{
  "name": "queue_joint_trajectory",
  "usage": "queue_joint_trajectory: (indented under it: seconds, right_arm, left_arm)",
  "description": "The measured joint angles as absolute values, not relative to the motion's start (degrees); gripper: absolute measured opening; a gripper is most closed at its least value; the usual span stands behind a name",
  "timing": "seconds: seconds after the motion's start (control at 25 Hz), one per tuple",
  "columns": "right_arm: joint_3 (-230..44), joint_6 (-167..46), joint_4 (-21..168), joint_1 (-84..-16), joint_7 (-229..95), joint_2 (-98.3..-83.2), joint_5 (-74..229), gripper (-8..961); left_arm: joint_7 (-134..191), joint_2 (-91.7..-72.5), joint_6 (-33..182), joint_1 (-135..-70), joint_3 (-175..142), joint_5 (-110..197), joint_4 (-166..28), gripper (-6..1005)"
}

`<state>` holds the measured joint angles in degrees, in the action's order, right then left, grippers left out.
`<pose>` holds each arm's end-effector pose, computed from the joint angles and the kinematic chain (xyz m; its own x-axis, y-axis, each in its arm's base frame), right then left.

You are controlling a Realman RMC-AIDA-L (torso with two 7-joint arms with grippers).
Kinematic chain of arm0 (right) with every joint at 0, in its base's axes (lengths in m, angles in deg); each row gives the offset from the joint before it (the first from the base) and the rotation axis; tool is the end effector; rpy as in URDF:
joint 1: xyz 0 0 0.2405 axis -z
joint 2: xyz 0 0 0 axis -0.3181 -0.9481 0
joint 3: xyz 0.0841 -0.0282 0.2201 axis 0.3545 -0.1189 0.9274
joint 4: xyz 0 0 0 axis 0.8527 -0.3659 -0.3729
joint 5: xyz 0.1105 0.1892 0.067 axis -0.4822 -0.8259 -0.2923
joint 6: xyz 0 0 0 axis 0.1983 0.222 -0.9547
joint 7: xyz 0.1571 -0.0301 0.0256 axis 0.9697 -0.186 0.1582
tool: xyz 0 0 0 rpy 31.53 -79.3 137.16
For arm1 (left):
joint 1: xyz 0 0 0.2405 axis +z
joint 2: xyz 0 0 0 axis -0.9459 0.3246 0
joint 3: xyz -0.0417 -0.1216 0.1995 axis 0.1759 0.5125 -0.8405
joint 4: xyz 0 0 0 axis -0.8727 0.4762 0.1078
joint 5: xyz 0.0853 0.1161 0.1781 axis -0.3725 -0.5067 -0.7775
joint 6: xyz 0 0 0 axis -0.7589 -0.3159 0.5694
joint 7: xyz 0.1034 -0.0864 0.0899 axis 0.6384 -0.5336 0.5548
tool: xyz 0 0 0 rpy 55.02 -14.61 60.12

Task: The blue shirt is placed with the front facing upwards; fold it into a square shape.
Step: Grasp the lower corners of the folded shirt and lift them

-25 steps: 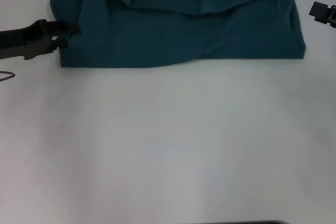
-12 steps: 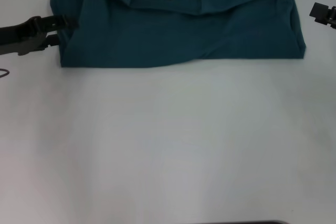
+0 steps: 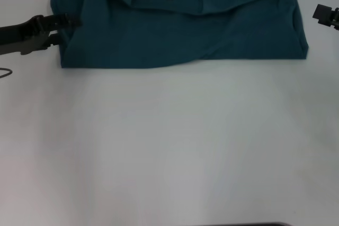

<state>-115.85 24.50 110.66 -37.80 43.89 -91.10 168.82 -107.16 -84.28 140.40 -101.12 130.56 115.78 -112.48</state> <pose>0.3182 0.3134 0.0880 0.2190 -0.6570 -0.7214 -0.8983 -0.4243 0.1137 -0.2934 0.3824 0.0298 0.0595 0.8138 0.5782 0.9891 -0.1263 0.0759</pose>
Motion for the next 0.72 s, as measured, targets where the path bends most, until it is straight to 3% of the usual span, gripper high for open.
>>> queue_joint_trajectory:
  seconds: [0.72]
  right_arm:
    - [-115.37, 24.58, 110.58, -37.84, 44.52, -91.07, 169.83, 766]
  left_arm:
    - [-107.70, -85.17, 141.16, -101.20, 130.60, 116.29, -114.69, 886]
